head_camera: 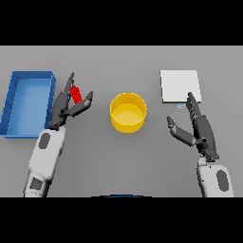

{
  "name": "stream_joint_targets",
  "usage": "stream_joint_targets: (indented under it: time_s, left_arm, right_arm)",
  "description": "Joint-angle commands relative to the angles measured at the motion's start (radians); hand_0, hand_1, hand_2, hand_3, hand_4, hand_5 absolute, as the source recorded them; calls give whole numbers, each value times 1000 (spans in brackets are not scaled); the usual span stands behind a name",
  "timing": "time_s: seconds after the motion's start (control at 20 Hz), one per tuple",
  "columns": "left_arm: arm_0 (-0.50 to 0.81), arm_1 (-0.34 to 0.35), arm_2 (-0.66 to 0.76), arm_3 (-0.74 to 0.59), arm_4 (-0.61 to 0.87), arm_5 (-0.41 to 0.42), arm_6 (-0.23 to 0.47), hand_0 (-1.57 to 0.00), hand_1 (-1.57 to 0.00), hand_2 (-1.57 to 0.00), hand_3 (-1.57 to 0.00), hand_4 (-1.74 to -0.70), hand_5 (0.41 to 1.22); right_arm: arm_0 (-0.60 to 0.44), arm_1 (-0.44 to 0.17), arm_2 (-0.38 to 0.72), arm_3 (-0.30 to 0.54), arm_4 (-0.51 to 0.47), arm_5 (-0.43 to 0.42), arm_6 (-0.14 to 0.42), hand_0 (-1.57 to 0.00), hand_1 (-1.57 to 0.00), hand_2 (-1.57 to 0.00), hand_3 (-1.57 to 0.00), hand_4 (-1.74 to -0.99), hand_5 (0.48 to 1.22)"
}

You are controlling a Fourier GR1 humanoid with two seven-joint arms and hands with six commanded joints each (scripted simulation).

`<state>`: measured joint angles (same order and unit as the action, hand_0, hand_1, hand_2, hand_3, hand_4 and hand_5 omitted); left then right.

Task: Pick up the red beaker and tilt it to pour out 1 green nut into yellow bowl. Pick up the yellow bowl and place it on the metallic measuring scale.

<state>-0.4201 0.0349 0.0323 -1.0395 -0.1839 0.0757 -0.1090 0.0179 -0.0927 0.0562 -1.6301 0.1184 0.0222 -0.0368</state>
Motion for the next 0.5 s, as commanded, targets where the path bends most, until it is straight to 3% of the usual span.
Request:
stream_joint_targets:
  time_s: [0.0, 0.2, 0.3, 0.35, 0.45]
  left_arm:
    - [-11, 1, 9, 27, 5, -2, -22, 1, 1, 1, 1, -1270, 675]
    - [-56, -16, 38, 105, 22, 10, -70, 1, -6, -50, -30, -1347, 726]
    - [-75, -27, 54, 120, 34, 25, -74, -338, -306, -322, -239, -1385, 765]
    - [-82, -33, 71, 136, 50, 30, -89, -585, -556, -551, -416, -1416, 786]
    - [-94, -47, 85, 164, 59, 41, -120, -940, -921, -918, -832, -1425, 943]
  right_arm:
    - [-1, 8, 5, -1, 3, -3, 3, 1, 1, 1, 1, -1301, 644]
    - [0, 2, -2, 3, 2, -4, -9, 1, 1, 1, 1, -1301, 647]
    - [-8, 3, -3, 17, 7, -8, -3, 1, 1, 1, 1, -1294, 645]
    - [4, 7, 1, 1, 6, -9, -8, 1, 1, 1, 1, -1292, 645]
    - [-8, 9, 0, 6, 6, -13, 6, 1, 1, 1, 1, -1290, 646]
